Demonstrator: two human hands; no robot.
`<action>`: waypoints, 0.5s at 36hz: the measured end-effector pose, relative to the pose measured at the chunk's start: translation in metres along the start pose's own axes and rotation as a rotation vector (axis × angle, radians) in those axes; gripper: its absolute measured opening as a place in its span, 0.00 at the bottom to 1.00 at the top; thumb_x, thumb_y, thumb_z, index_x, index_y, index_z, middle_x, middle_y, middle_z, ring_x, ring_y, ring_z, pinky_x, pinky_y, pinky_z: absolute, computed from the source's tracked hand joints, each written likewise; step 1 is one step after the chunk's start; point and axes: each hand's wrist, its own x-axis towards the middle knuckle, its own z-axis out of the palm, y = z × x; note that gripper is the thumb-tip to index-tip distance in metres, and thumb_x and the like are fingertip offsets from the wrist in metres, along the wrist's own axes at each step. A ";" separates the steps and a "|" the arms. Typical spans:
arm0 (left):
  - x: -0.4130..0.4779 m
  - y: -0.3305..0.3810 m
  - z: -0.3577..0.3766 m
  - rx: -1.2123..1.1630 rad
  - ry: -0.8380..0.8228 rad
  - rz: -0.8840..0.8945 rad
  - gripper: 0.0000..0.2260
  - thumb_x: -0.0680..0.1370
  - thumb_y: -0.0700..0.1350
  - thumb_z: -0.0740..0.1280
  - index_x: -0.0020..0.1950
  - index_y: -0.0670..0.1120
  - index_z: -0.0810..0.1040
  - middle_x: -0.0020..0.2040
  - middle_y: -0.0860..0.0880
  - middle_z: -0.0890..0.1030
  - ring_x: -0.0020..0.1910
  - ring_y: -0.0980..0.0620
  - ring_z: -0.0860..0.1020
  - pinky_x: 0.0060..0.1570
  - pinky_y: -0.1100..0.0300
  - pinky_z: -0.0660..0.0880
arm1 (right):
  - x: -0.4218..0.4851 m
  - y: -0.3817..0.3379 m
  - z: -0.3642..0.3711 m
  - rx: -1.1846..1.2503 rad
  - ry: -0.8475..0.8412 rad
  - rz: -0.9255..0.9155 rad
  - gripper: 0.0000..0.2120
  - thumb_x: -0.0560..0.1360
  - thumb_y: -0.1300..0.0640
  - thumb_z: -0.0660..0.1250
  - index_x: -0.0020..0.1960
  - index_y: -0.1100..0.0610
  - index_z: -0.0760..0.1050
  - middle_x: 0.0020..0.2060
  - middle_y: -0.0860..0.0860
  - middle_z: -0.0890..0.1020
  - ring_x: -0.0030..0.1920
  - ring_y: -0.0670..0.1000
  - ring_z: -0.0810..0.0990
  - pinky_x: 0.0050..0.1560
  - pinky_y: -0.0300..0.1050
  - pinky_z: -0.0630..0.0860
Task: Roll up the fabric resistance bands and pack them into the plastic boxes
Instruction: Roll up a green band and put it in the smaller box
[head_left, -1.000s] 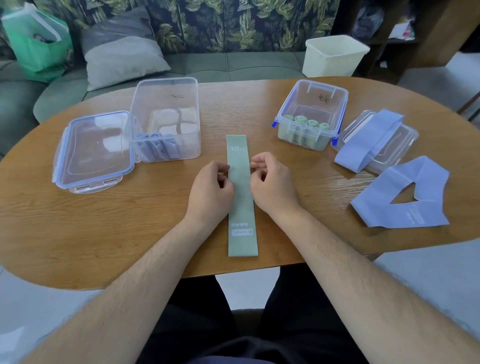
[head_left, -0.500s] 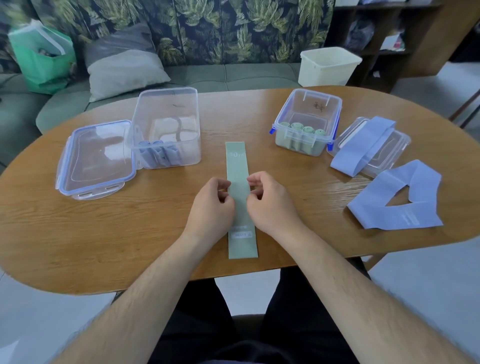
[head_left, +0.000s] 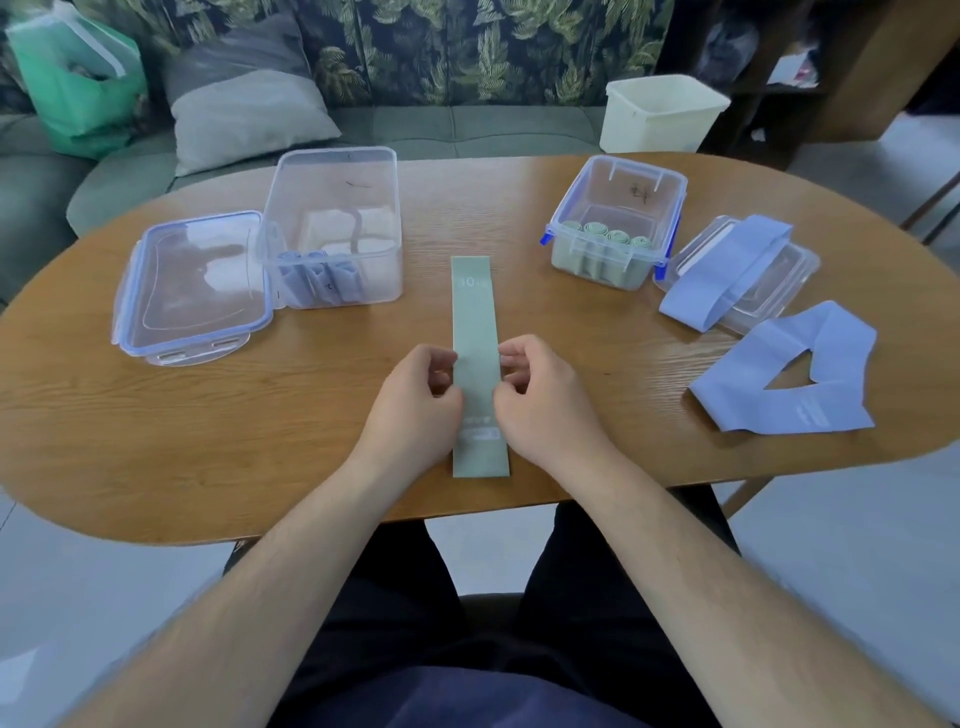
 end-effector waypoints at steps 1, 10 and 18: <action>-0.003 -0.001 0.000 -0.001 -0.005 -0.004 0.14 0.78 0.40 0.64 0.62 0.49 0.77 0.55 0.55 0.80 0.54 0.60 0.77 0.44 0.75 0.68 | -0.004 0.000 -0.001 0.000 -0.011 0.002 0.18 0.76 0.62 0.62 0.65 0.51 0.73 0.58 0.45 0.79 0.55 0.45 0.78 0.55 0.39 0.75; -0.028 -0.003 -0.007 -0.009 -0.023 -0.004 0.14 0.79 0.40 0.66 0.64 0.50 0.76 0.55 0.58 0.79 0.52 0.65 0.76 0.41 0.78 0.68 | -0.033 0.002 -0.008 0.061 -0.062 0.020 0.15 0.77 0.61 0.64 0.61 0.48 0.73 0.55 0.40 0.79 0.54 0.39 0.77 0.52 0.33 0.75; -0.050 -0.006 -0.008 -0.034 -0.024 -0.002 0.14 0.79 0.41 0.66 0.64 0.50 0.76 0.57 0.59 0.80 0.57 0.64 0.76 0.47 0.77 0.70 | -0.053 0.003 -0.010 0.088 -0.078 0.033 0.17 0.77 0.60 0.65 0.65 0.49 0.74 0.57 0.40 0.79 0.56 0.37 0.77 0.57 0.36 0.76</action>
